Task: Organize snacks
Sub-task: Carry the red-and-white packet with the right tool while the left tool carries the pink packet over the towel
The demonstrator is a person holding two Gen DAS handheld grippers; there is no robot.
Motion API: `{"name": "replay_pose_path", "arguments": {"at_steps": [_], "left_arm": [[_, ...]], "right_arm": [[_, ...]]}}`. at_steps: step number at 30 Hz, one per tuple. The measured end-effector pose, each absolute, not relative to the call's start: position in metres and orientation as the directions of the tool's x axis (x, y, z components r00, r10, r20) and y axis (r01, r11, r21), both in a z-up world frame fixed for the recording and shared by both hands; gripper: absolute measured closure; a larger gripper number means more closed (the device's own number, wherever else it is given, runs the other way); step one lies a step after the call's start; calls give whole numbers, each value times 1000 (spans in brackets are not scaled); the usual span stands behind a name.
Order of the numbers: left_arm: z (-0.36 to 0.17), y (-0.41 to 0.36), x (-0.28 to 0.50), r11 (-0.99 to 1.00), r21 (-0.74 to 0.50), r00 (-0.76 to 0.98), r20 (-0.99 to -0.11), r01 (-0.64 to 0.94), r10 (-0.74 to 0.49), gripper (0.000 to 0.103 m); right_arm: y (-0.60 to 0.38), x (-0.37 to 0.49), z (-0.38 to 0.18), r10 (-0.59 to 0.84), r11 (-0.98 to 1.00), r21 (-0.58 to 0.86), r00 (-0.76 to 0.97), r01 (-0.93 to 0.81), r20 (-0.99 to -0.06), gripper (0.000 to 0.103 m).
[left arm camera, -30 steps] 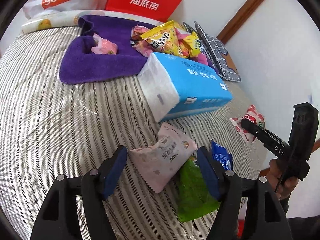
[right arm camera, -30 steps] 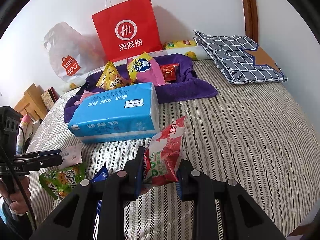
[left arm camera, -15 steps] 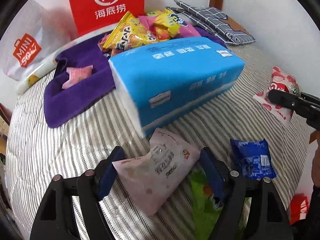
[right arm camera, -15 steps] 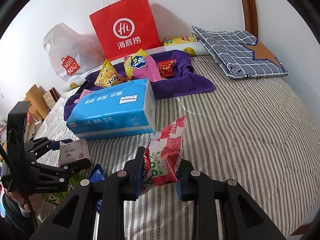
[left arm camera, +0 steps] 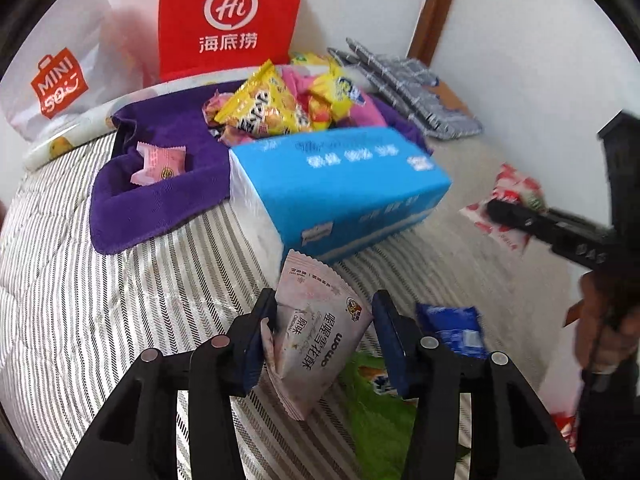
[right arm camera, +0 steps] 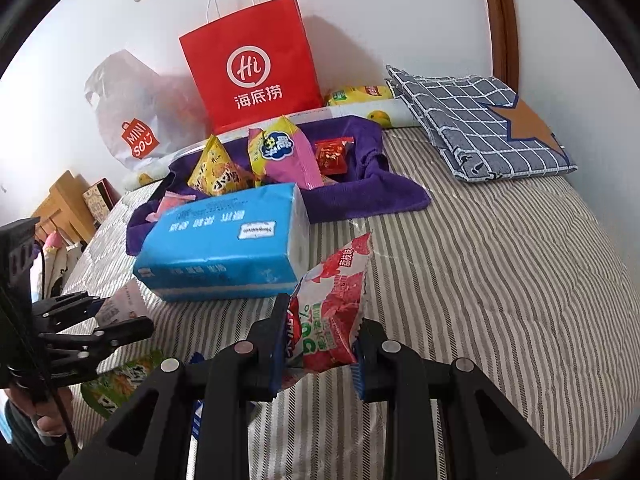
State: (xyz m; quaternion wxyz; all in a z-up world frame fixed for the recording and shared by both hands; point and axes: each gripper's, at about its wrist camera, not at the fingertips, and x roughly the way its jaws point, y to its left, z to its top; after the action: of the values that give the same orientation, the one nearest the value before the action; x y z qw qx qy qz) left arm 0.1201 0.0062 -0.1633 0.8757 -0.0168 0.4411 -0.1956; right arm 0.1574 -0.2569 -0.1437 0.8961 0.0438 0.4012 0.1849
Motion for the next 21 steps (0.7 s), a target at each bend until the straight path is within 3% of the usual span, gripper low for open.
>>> {"name": "replay_pose_path", "arguments": {"at_steps": [21], "left_arm": [[-92, 25, 145, 925, -242, 587, -717, 294, -375, 54]], "right_arm": [[-225, 201, -89, 409, 909, 227, 646, -350, -645, 78]]}}
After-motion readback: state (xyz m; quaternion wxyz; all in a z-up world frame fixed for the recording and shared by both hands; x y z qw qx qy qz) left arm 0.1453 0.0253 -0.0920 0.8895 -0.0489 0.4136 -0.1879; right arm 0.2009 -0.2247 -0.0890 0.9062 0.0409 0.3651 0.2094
